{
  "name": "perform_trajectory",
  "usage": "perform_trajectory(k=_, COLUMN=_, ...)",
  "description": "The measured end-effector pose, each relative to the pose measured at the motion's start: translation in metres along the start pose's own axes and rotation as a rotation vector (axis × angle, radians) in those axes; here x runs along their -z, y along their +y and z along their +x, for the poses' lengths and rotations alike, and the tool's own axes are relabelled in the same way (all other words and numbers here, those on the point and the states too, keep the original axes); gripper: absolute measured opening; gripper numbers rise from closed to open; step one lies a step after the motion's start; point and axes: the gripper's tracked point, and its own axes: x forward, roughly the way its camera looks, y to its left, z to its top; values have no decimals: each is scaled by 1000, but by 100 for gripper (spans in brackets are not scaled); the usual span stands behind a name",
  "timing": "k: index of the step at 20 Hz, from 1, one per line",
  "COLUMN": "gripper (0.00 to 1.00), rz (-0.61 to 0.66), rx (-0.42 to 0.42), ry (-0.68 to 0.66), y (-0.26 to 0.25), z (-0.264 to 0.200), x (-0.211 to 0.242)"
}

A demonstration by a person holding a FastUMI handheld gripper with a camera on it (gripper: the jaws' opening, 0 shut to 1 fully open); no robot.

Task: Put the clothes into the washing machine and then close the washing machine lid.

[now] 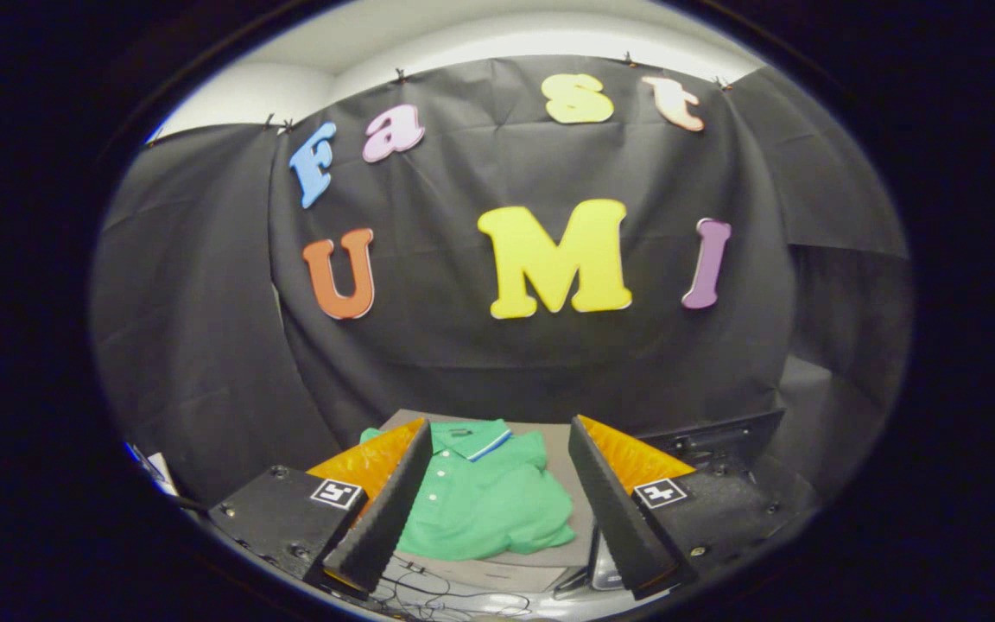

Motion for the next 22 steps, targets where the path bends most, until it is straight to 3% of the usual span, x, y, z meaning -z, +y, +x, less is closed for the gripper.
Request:
perform_trajectory(k=4, gripper=99, rz=-12, rx=-34, ry=143, y=35, z=69, x=41)
perform_trajectory(k=10, gripper=99, rz=-65, rx=2, ry=314, y=56, z=138, x=105)
perform_trajectory(k=15, gripper=98, rz=-71, rx=41, ry=421, y=52, z=160, x=145)
perform_trajectory(k=22, gripper=99, rz=-60, rx=38, ry=428, y=52, z=163, x=146)
